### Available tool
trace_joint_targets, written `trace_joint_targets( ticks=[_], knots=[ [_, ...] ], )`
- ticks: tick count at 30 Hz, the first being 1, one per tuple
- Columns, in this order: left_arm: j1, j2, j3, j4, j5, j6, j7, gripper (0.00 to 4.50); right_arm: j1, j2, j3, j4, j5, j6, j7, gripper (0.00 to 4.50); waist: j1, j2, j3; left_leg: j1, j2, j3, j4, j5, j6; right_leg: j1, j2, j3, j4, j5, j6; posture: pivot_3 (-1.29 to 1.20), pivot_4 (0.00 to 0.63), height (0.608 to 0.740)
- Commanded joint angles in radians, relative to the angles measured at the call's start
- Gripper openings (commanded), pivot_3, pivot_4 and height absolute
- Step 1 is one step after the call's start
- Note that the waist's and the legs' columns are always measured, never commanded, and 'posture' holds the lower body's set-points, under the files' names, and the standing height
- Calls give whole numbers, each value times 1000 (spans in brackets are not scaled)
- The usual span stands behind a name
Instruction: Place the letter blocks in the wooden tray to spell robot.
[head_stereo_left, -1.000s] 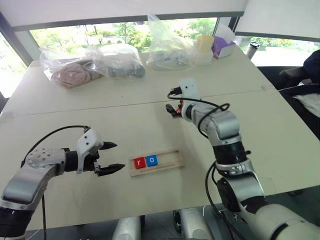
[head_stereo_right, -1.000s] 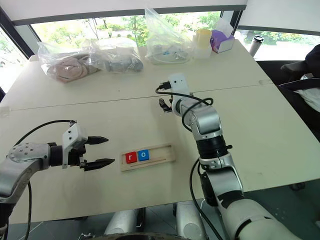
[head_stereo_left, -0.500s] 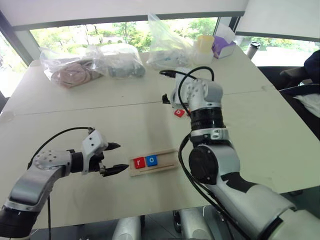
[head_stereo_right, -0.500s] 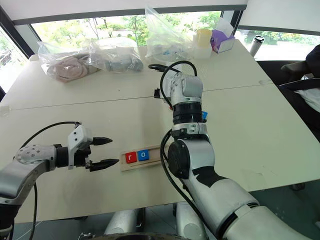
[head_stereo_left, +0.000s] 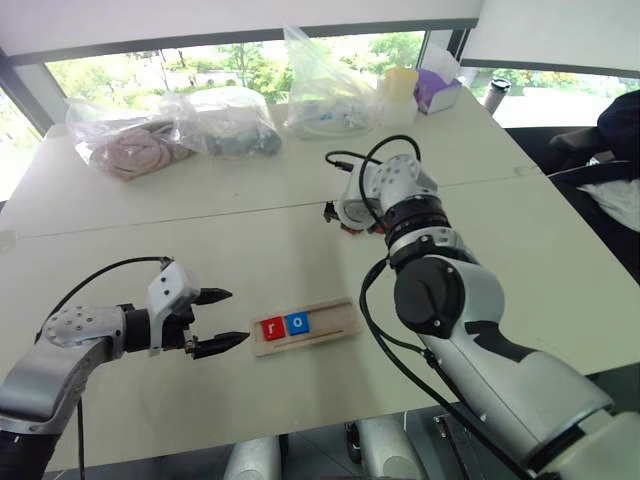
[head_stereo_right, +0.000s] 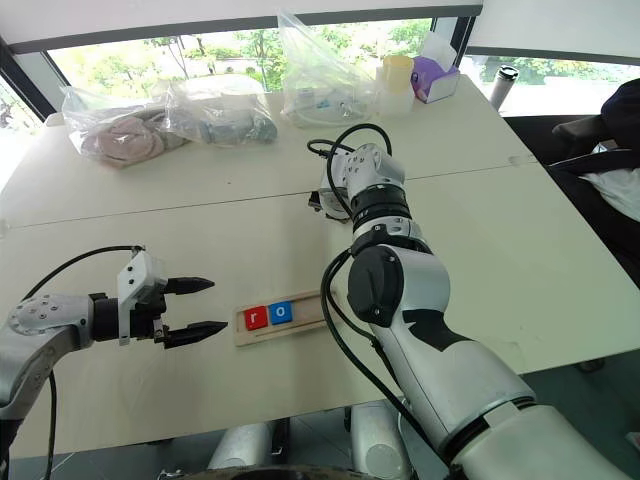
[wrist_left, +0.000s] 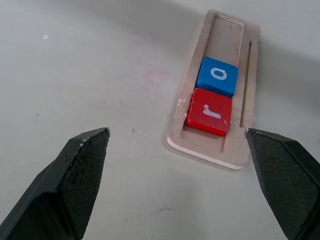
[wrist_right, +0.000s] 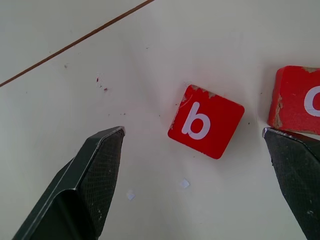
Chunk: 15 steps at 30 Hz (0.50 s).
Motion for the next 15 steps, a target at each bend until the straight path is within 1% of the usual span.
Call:
trace_joint_targets(
  ticks=[1, 11, 13, 14, 15],
  knots=[
    [-6, 1, 28, -19, -8, -19, 9, 4489, -35, -16, 17, 42, 30, -46, 5, 4500, 0, 0, 0, 0, 0, 0, -1, 0, 0, 0, 0, 0, 0, 0, 0, 0, 150, 740],
    [5, -7, 27, -13, -3, -39, 28, 4489, -41, -18, 103, 140, 20, -134, 34, 4500, 0, 0, 0, 1, 0, 0, -2, 0, 0, 0, 0, 0, -1, 0, 0, 0, 150, 740],
    [7, -12, 26, -16, -1, -40, 35, 4500, -36, -19, 126, 150, 14, -142, 39, 3950, 1, 0, 0, 1, 0, 0, -1, 0, 0, 0, 0, 0, -1, 0, 0, 0, 150, 740],
    [8, -13, 26, -18, -1, -40, 37, 4500, -35, -20, 134, 154, 14, -145, 42, 3607, 1, 0, 0, 1, 0, 0, -1, 0, 0, 0, 0, 0, -1, 0, 0, 0, 150, 740],
    [11, -15, 26, -21, -1, -40, 41, 4500, -34, -21, 138, 160, 15, -149, 39, 3157, 0, 0, 0, 1, 0, 0, -1, 0, 0, 0, 0, 0, -1, 0, 0, 0, 150, 740]
  ],
)
